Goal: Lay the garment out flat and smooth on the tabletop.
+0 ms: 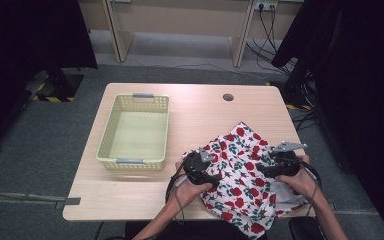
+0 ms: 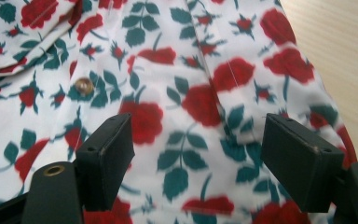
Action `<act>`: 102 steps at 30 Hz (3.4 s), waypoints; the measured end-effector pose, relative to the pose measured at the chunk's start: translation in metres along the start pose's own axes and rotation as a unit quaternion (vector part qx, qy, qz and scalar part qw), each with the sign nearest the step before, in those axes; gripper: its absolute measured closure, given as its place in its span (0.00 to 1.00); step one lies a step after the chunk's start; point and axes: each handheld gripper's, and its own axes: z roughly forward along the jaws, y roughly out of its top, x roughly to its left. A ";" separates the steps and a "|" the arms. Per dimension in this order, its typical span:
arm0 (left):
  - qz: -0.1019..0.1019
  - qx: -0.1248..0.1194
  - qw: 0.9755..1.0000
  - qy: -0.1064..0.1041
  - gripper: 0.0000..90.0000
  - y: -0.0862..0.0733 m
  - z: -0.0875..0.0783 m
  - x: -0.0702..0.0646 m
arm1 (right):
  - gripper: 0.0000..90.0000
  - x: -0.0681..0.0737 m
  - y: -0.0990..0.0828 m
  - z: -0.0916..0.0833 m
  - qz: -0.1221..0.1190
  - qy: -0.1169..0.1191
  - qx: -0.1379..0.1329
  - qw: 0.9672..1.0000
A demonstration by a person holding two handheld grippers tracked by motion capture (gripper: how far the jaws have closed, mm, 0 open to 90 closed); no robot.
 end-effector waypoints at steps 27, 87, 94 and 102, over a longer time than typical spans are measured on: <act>-0.014 -0.045 0.999 0.011 0.78 -0.057 -0.064 0.026 | 0.31 -0.011 0.027 0.024 -0.029 -0.012 0.002 0.999; -0.018 -0.027 0.999 0.041 0.87 -0.008 0.018 0.035 | 0.34 -0.031 0.034 0.060 0.016 0.008 0.024 1.000; -0.011 -0.053 0.997 0.050 0.94 -0.023 -0.022 0.038 | 0.35 -0.037 0.026 0.053 0.037 -0.018 0.023 0.999; -0.021 -0.062 0.996 0.061 0.71 -0.047 -0.062 0.034 | 0.34 -0.035 0.003 0.027 0.055 -0.041 0.039 0.997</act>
